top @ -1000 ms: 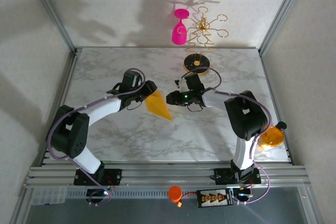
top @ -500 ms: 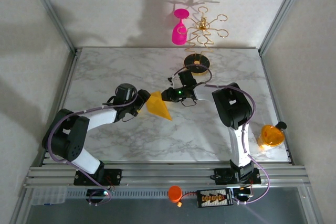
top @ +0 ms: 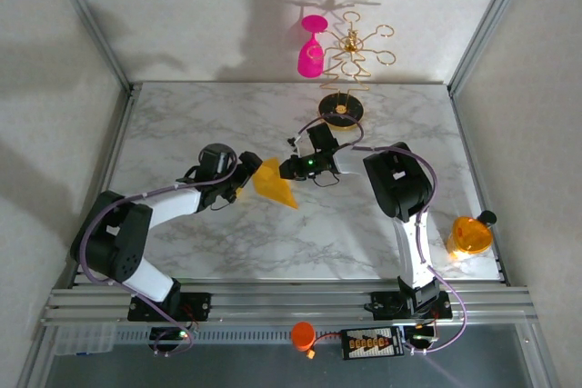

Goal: Fold a paper plane with a square sheet of paper (pick it up from the middle)
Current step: Pick up the paper from the center of the table.

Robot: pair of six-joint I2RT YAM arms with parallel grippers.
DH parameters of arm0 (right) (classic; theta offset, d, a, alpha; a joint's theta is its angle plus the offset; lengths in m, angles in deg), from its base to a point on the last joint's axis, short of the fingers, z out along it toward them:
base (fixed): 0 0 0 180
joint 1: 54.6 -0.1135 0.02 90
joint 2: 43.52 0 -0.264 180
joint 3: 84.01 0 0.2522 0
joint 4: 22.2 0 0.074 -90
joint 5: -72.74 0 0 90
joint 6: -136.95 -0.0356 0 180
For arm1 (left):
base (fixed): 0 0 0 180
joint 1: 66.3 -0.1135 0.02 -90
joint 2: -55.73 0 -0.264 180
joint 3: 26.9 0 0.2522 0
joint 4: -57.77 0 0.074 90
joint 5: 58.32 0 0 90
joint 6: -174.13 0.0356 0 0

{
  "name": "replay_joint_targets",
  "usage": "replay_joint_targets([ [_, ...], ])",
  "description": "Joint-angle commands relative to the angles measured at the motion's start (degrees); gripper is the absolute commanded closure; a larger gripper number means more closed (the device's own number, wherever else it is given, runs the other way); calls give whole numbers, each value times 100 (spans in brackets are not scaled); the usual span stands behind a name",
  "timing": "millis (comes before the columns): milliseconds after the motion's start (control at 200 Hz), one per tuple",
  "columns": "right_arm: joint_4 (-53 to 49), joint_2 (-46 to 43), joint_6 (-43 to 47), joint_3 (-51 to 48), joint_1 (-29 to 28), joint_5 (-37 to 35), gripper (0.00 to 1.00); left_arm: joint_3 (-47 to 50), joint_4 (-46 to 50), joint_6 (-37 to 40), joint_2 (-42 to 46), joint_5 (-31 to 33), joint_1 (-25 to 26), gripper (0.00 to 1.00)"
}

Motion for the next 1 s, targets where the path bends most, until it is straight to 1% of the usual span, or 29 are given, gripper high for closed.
replay_joint_targets([
  [0,246,-55,-27,15,-28,282,93,-33,-9,218,253,-24,-46,1],
  [70,490,-246,-158,-102,4,319,96,20,-209,292,394,-140,-54,1],
  [200,1286,-780,-647,-503,122,505,99,225,-806,432,705,-505,-56,1],
  [230,1473,-895,-777,-598,144,543,99,285,-1151,435,749,-619,-52,1],
  [305,1816,-1152,-1093,-737,191,663,99,400,-1575,390,844,-825,-44,1],
  [481,2600,-1572,-1925,-1048,284,913,99,575,-2560,124,805,-1237,-6,4],
  [591,3000,-1732,-2409,-1182,303,1055,99,558,-3008,37,709,-1400,86,7],
  [706,3555,-1804,-2931,-1322,311,1228,99,535,-3345,1,644,-1493,138,14],
  [821,4000,-1811,-3399,-1396,319,1381,99,566,-3640,9,590,-1601,150,26],
  [906,4237,-1826,-3597,-1428,321,1478,99,566,-3632,45,552,-1627,158,32],
  [991,4253,-1825,-3644,-1419,320,1544,99,532,-3608,18,481,-1723,161,40],
])
